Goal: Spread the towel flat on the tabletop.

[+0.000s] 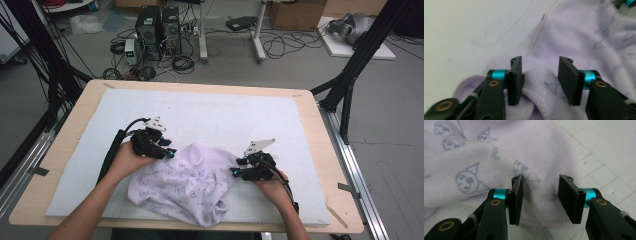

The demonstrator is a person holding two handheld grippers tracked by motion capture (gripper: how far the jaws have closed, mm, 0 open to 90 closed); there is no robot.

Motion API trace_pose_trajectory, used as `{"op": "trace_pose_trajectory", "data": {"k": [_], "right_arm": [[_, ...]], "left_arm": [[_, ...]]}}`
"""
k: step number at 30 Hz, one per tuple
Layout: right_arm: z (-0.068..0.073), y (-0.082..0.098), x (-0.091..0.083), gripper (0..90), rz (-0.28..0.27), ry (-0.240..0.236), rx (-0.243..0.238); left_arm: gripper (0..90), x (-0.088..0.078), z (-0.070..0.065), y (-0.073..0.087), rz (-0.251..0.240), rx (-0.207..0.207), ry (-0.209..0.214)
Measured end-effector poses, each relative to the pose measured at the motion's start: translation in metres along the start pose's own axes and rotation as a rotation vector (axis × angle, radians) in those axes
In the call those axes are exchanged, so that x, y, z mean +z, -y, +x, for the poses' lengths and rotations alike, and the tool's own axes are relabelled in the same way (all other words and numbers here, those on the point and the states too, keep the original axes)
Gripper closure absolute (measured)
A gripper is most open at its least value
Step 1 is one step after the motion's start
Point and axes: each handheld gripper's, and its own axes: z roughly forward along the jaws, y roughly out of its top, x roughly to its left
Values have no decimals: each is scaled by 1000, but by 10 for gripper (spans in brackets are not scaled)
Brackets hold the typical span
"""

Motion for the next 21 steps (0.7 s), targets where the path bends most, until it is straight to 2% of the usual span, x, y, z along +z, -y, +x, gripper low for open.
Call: {"op": "trace_pose_trajectory", "data": {"k": [2, 5, 7, 8, 10, 14, 16, 17, 18, 21], "right_arm": [[0, 0, 1, 560, 1, -1, 5], [-1, 0, 1, 611, 0, 9, -1], [-1, 0, 2, 708, 0, 22, -12], [-2, -1, 2, 758, 0, 21, -11], [-4, -1, 2, 830, -3, 2, -13], [-3, -5, -3, 848, -2, -8, -36], [-3, -13, -12, 850, -16, 13, -60], [-3, -13, -12, 850, -16, 13, -60], [-7, -19, -20, 851, -39, 24, -56], [-12, -24, -28, 851, -62, 44, -55]], "left_arm": [[659, 4, 3, 9, 16, -9, 18], [757, 0, 4, 24, -10, -10, 34], [808, -5, 3, 30, -28, -18, 38], [820, -8, 3, 32, -31, -8, 28], [830, -13, 2, 36, -50, -10, 14], [835, -25, 3, 39, -112, -23, -14], [834, -33, 8, 39, -150, -39, -21], [834, -37, 9, 38, -169, -53, -27], [834, -41, 11, 38, -192, -61, -41], [836, -52, 14, 38, -251, -72, -77]]}}
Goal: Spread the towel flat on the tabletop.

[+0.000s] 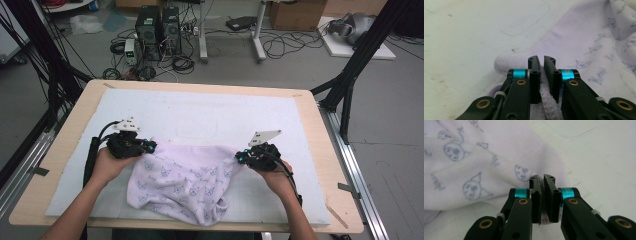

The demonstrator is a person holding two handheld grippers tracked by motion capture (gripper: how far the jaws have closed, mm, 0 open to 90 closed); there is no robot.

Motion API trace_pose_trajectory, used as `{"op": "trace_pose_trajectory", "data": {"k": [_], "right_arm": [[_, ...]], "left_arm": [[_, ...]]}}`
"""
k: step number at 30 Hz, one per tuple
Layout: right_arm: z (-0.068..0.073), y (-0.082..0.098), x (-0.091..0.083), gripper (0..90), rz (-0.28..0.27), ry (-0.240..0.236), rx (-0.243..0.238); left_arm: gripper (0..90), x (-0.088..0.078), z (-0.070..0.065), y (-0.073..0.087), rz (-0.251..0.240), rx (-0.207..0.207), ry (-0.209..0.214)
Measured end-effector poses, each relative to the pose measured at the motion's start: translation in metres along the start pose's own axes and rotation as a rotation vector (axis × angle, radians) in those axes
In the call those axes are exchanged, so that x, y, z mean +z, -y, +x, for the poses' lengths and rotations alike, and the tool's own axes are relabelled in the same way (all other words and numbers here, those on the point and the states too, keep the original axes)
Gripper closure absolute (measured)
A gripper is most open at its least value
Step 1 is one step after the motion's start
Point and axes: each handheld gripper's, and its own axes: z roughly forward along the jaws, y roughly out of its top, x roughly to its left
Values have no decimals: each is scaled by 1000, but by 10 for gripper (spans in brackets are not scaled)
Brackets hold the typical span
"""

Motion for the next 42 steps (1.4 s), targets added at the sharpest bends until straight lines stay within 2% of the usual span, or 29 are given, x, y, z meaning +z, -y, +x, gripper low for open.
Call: {"op": "trace_pose_trajectory", "data": {"k": [4, 7, 11, 15, 19, 20, 21, 22, 23, 25, 27, 28, 30, 34, 39, 42], "right_arm": [[-5, -9, -12, 851, -23, 34, -14], [-8, -15, -20, 852, -55, 41, -15], [-9, -23, -19, 852, -22, 46, -47], [-23, -42, -23, 854, -14, 67, -58], [-53, -81, -28, 849, -34, 138, -54], [-63, -91, -27, 815, -53, 170, -39], [-71, -99, -24, 719, -85, 201, -11], [-80, -103, -20, 661, -106, 215, 17], [-87, -104, -14, 614, -104, 223, 58], [-92, -98, -4, 601, -87, 196, 96], [-90, -85, 6, 581, -49, 173, 98], [-88, -78, 10, 577, -34, 162, 99], [-81, -63, 15, 576, -29, 140, 101], [-63, -45, 12, 554, -52, 84, 108], [-35, -32, 0, 529, -92, 32, 57], [-21, -26, -6, 512, -121, 5, 51]], "left_arm": [[837, -8, 3, 0, -29, -10, -46], [837, -10, 5, -1, -39, -18, -42], [837, -9, 6, -9, -41, -4, -60], [837, -8, 17, -31, -67, -23, -89], [829, 2, 38, -72, -108, -3, -197], [796, 8, 45, -80, -105, -9, -245], [693, 14, 52, -84, -103, -39, -284], [601, 20, 61, -84, -86, -92, -281], [584, 23, 63, -82, -78, -108, -270], [547, 29, 64, -73, -58, -115, -245], [532, 34, 60, -61, -42, -89, -222], [530, 35, 58, -55, -36, -89, -205], [524, 34, 54, -46, -35, -79, -185], [520, 27, 40, -33, -47, -35, -156], [509, 12, 20, -20, -77, 9, -121], [504, 4, 10, -10, -86, 18, -99]]}}
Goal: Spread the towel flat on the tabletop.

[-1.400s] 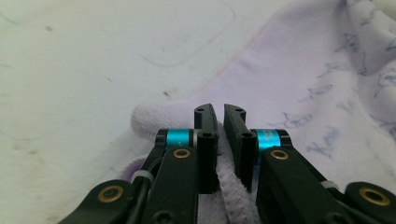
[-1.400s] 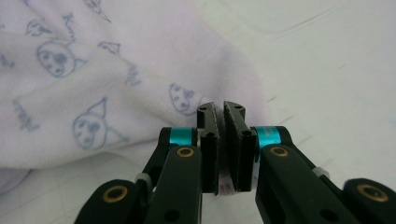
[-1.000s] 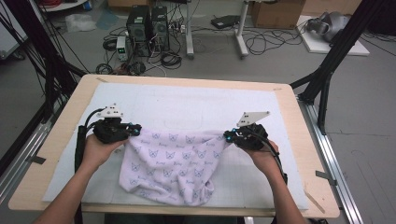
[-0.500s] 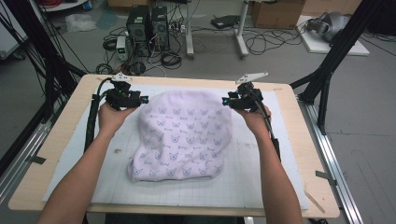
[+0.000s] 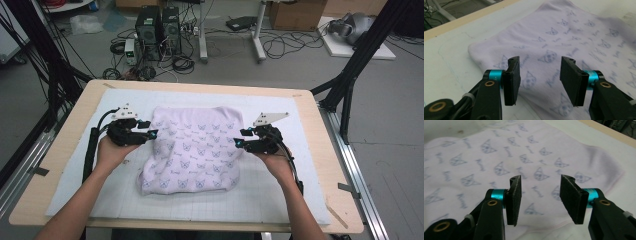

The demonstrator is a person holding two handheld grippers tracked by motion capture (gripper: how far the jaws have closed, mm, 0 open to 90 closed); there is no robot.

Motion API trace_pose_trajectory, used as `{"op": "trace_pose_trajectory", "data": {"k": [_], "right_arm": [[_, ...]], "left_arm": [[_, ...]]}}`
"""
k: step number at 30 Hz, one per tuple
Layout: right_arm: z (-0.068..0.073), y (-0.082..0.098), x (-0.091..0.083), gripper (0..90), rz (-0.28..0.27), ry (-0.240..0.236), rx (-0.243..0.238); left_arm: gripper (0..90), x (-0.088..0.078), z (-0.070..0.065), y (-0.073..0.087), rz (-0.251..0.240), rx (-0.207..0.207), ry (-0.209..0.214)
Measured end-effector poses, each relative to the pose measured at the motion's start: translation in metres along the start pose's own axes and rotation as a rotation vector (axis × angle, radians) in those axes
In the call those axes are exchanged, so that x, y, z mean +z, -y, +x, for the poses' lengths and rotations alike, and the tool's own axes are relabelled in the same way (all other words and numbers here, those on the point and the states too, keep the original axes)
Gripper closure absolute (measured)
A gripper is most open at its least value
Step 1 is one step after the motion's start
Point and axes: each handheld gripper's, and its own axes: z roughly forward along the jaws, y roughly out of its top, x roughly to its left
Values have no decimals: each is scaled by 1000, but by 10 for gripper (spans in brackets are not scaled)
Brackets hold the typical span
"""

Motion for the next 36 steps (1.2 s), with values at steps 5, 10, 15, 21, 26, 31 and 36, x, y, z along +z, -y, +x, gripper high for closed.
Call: {"op": "trace_pose_trajectory", "data": {"k": [5, 10, 15, 21, 26, 31, 36], "right_arm": [[23, 13, -6, 488, 22, -51, -18], [46, 27, -8, 504, -9, -79, -55], [60, 38, -5, 501, 2, -105, -61], [68, 50, 0, 483, 16, -130, -72], [75, 56, 0, 478, 22, -138, -74], [79, 61, 4, 465, 46, -155, -84], [80, 63, 18, 459, 123, -170, -113]], "left_arm": [[483, -13, -17, 22, -7, 6, 44], [467, -24, -32, 39, -20, 14, 65], [455, -34, -45, 49, -33, 34, 81], [408, -44, -57, 59, -28, 54, 117], [390, -45, -65, 71, 4, 57, 174], [372, -41, -70, 81, 37, 70, 208], [439, -30, -71, 83, 91, 92, 256]]}}
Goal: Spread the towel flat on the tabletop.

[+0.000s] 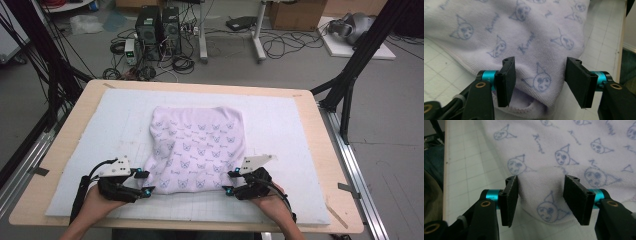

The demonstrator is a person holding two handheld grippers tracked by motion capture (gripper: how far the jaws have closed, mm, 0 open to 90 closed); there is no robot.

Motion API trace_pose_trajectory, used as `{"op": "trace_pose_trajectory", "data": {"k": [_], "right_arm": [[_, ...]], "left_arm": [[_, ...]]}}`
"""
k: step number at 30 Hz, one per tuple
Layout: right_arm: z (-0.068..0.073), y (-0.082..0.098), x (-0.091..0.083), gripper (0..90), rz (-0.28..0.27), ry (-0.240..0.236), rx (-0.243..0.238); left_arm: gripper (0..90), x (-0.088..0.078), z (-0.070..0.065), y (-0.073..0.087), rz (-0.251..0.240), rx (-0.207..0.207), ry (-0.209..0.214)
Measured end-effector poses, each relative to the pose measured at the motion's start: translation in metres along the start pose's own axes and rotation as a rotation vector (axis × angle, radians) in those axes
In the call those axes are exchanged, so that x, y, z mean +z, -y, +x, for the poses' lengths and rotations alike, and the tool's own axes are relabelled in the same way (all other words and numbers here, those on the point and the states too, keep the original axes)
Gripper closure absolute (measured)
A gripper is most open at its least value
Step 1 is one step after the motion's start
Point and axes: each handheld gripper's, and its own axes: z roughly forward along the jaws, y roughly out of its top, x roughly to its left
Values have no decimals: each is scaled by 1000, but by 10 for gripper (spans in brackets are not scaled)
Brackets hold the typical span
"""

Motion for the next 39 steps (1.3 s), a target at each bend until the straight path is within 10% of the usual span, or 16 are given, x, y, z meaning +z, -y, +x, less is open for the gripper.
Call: {"op": "trace_pose_trajectory", "data": {"k": [12, 23, 35, 39], "right_arm": [[-7, -5, 4, 802, 17, -29, 6], [-38, -45, -26, 816, -77, 28, 2], [-112, -46, 26, 813, 9, 63, 207], [-114, -44, 28, 783, -8, 62, 213]], "left_arm": [[840, 5, 8, -9, 17, 38, -24], [855, -12, 45, -63, -94, -32, -169], [854, 53, 111, -62, 3, -199, -237], [821, 50, 109, -63, -1, -162, -241]]}}
